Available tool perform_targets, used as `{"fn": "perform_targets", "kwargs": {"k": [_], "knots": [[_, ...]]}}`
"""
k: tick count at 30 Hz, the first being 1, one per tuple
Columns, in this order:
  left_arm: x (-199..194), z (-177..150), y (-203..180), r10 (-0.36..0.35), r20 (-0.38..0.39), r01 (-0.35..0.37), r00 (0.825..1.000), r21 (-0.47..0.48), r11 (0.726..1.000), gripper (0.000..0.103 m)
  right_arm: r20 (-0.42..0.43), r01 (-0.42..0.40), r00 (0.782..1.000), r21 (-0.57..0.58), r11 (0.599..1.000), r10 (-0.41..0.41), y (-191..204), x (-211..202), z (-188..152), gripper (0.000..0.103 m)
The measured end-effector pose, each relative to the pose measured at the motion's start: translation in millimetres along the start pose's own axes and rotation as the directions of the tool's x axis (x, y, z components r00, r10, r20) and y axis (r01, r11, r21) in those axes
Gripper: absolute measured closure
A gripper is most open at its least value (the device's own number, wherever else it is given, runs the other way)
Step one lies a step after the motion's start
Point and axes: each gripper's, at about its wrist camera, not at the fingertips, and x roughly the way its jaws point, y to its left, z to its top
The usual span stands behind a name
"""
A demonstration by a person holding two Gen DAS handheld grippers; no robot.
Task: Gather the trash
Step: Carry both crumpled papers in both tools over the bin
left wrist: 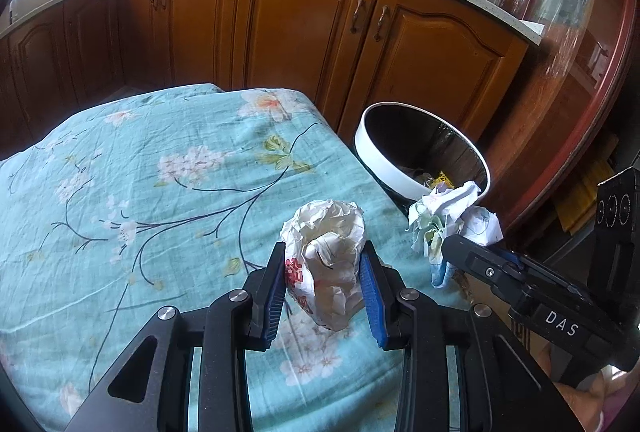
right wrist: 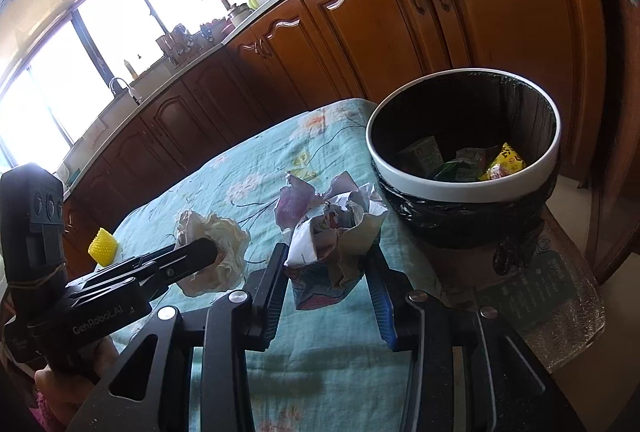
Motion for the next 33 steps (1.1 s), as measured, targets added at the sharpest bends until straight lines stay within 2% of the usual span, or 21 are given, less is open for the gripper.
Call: {"fn": "perform_targets", "kwargs": {"k": [19,33], "knots": [[29,26,-35,-0.020,-0.003,0.020,1.000,0.059,0.998,0.069,0.051,0.072,0.996,0.042,0.997,-0.074,-45,-20,21,0.064],[59,50,-57,-0.030,-0.008,0.031,1.000,0.097,0.995,0.069,0.068,0.115,0.991,0.049,0.992,-0.118,-63,-22,36,0.064]]}}
